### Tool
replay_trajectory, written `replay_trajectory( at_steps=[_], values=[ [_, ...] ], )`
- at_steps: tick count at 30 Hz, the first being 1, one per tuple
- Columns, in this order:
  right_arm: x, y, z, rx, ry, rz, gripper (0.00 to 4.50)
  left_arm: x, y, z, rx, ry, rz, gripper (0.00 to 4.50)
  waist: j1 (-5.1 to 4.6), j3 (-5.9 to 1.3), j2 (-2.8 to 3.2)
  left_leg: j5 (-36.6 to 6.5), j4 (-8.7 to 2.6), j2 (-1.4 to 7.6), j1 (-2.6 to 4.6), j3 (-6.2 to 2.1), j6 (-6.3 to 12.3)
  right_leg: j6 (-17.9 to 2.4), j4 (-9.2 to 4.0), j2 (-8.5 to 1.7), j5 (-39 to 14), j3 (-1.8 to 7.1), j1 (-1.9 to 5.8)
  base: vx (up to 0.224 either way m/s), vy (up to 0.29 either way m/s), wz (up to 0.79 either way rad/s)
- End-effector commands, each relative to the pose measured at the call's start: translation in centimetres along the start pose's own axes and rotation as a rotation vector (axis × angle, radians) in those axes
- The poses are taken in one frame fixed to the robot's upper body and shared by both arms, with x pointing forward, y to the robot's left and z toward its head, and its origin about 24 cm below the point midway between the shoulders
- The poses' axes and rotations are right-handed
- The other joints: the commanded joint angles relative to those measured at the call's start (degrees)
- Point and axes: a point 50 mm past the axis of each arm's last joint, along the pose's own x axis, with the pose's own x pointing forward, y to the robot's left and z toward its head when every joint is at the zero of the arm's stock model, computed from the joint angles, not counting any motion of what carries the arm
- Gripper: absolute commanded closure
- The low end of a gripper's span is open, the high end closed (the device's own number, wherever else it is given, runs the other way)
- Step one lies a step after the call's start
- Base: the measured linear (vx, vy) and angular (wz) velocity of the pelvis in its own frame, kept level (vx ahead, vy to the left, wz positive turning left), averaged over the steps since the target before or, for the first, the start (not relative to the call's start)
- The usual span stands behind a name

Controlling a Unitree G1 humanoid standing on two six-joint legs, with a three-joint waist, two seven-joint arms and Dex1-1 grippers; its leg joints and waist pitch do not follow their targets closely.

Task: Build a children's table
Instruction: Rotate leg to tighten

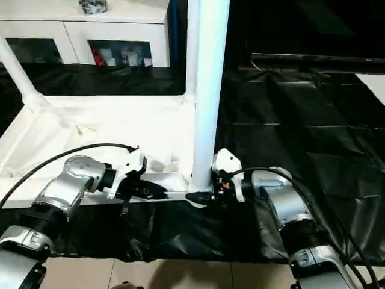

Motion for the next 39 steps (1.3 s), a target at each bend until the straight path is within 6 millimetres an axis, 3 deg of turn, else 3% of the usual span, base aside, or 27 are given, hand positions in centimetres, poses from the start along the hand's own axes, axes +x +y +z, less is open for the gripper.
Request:
replay_trajectory(
  at_steps=[1,2,4,5,7,8,9,10,12,13,15,16,18,19,22,24,28,33,37,39],
  values=[
    [2.8,2.3,-0.5,0.008,0.025,0.192,1.65,0.4,0.5,1.0,0.022,-0.034,0.034,4.50,0.20,-3.15,-0.96,-12.6,-3.32,2.02,0.16,-0.76,3.73,-12.3,-3.97,-3.28,-14.1,2.28,2.67,0.000,0.000,0.00],
    [3.2,1.9,-0.5,0.033,-0.006,0.113,1.68,0.8,1.0,1.3,0.024,-0.053,0.117,4.50,0.22,-3.16,-0.60,-12.8,-3.34,2.08,0.20,-0.82,3.51,-12.3,-3.96,-3.33,-14.4,2.29,2.62,0.000,0.000,0.00],
    [4.2,1.0,-0.6,0.062,-0.037,-0.077,1.70,1.6,1.7,2.0,-0.001,-0.116,0.258,4.50,-0.18,-2.93,-0.75,-14.3,-3.51,1.88,0.33,-0.80,2.44,-11.8,-4.36,-3.28,-16.7,2.29,2.38,0.000,0.000,0.00],
    [4.7,0.5,-0.7,0.095,-0.046,-0.178,1.71,2.1,1.9,2.4,-0.015,-0.139,0.318,4.50,-0.22,-2.92,-0.50,-15.3,-3.64,1.84,0.57,-1.00,1.57,-10.9,-4.67,-3.51,-19.6,2.30,2.38,0.000,0.000,0.00],
    [5.2,0.1,-0.7,0.120,-0.056,-0.262,1.73,2.6,1.9,2.6,-0.034,-0.151,0.346,4.50,-0.67,-2.73,-0.81,-16.7,-3.91,1.66,0.49,-1.25,0.76,-9.0,-5.12,-3.46,-24.2,2.14,2.51,0.000,0.000,0.00],
    [6.0,-0.4,-0.7,0.186,-0.070,-0.391,1.73,3.6,1.8,2.8,-0.053,-0.160,0.389,4.50,-0.76,-2.76,-0.71,-17.2,-3.93,1.81,0.86,-1.17,0.56,-8.6,-5.32,-3.53,-24.9,2.40,2.03,0.000,0.000,0.00],
    [6.0,-0.4,-0.7,0.186,-0.070,-0.391,1.73,3.6,1.8,2.8,-0.053,-0.160,0.389,4.50,-1.32,-2.64,-0.64,-17.9,-4.10,1.73,0.69,-1.35,0.20,-8.5,-5.39,-3.47,-25.8,2.34,2.05,0.000,0.000,0.00],
    [6.1,-0.4,-0.8,0.192,-0.070,-0.402,1.73,3.7,1.7,2.8,-0.055,-0.161,0.393,4.50,-1.43,-2.72,-0.72,-17.9,-4.12,1.62,0.57,-1.47,0.17,-8.2,-5.39,-3.44,-26.1,2.20,2.25,0.000,0.000,0.00],
    [7.2,-0.5,-0.8,0.247,-0.072,-0.506,1.73,4.8,1.4,2.9,-0.076,-0.167,0.431,4.50,-1.70,-2.70,-0.73,-18.1,-4.04,1.49,0.70,-1.37,0.82,-7.7,-5.66,-3.36,-26.5,2.35,1.95,0.000,0.000,0.00],
    [7.4,-0.5,-0.7,0.258,-0.075,-0.523,1.73,5.1,1.4,2.9,-0.077,-0.166,0.438,4.50,-1.78,-2.79,-1.18,-17.6,-4.01,1.51,0.59,-1.35,1.00,-7.6,-5.60,-3.34,-26.2,2.34,2.06,0.000,0.000,0.00],
    [8.5,-0.4,-0.1,0.267,-0.109,-0.569,1.73,6.0,1.1,3.1,-0.070,-0.161,0.452,4.50,-1.69,-2.82,-0.92,-17.1,-4.02,1.55,0.52,-1.31,1.36,-7.3,-5.63,-3.38,-25.3,2.46,1.90,0.000,0.000,0.00],
    [9.1,0.0,0.4,0.231,-0.124,-0.548,1.73,6.3,0.9,3.3,-0.063,-0.165,0.450,4.50,-1.67,-2.84,-1.18,-17.0,-4.00,1.54,0.46,-1.25,1.46,-7.2,-5.60,-3.37,-25.0,2.49,1.91,0.000,0.000,0.00],
    [9.6,0.4,0.9,0.196,-0.145,-0.504,1.73,6.6,0.8,3.5,-0.060,-0.174,0.447,4.50,-1.57,-2.90,-1.06,-16.4,-4.00,1.53,0.34,-1.24,2.00,-7.2,-5.44,-3.31,-23.4,2.50,1.99,0.000,0.000,0.00],
    [9.5,0.4,1.1,0.211,-0.165,-0.491,1.18,6.5,0.8,3.6,-0.059,-0.177,0.444,4.50,-1.57,-2.89,-1.01,-16.4,-4.01,1.55,0.37,-1.22,2.08,-7.4,-5.41,-3.29,-23.1,2.51,1.97,0.000,0.000,0.00],
    [8.9,0.1,1.3,0.244,-0.198,-0.483,1.04,6.1,0.8,3.6,-0.051,-0.175,0.430,4.50,-1.55,-2.85,-0.85,-16.5,-4.05,1.54,0.28,-1.22,2.42,-7.5,-5.37,-3.30,-22.7,2.52,2.04,0.000,0.000,0.00],
    [8.0,-0.1,1.3,0.196,-0.186,-0.467,0.67,5.5,0.8,3.3,-0.041,-0.173,0.408,4.50,-1.57,-2.87,-0.98,-16.6,-4.02,1.53,0.29,-1.19,2.38,-7.5,-5.40,-3.27,-22.7,2.52,2.06,0.000,0.000,0.00],
    [6.4,-0.1,1.0,0.124,-0.161,-0.374,0.67,4.4,0.4,2.8,-0.008,-0.159,0.318,4.50,-1.37,-3.11,-1.12,-14.6,-3.85,1.64,-0.06,-1.17,3.19,-8.3,-4.85,-3.24,-18.5,2.57,2.42,0.000,0.000,0.00],
    [4.4,1.3,0.4,0.056,-0.132,-0.127,0.67,2.9,0.1,2.1,0.017,-0.128,0.201,4.50,-0.60,-3.33,-1.03,-9.6,-3.10,1.72,-0.19,-0.69,6.08,-11.5,-3.78,-2.93,-9.3,2.35,2.75,0.000,0.000,0.00],
    [3.4,2.1,0.1,0.045,-0.101,0.023,0.67,2.2,0.1,1.7,0.020,-0.106,0.152,4.50,-0.26,-3.35,-1.03,-9.4,-2.99,1.90,-0.06,-0.59,6.24,-12.8,-3.53,-2.89,-8.5,2.24,2.69,0.000,0.000,0.00],
    [3.0,2.5,-0.1,0.045,-0.075,0.096,0.67,1.9,0.0,1.6,0.024,-0.090,0.120,4.50,0.06,-3.20,-0.97,-10.9,-3.11,1.99,0.06,-0.61,5.69,-12.7,-3.76,-2.99,-10.9,2.25,2.60,0.000,0.000,0.00]
  ],
)
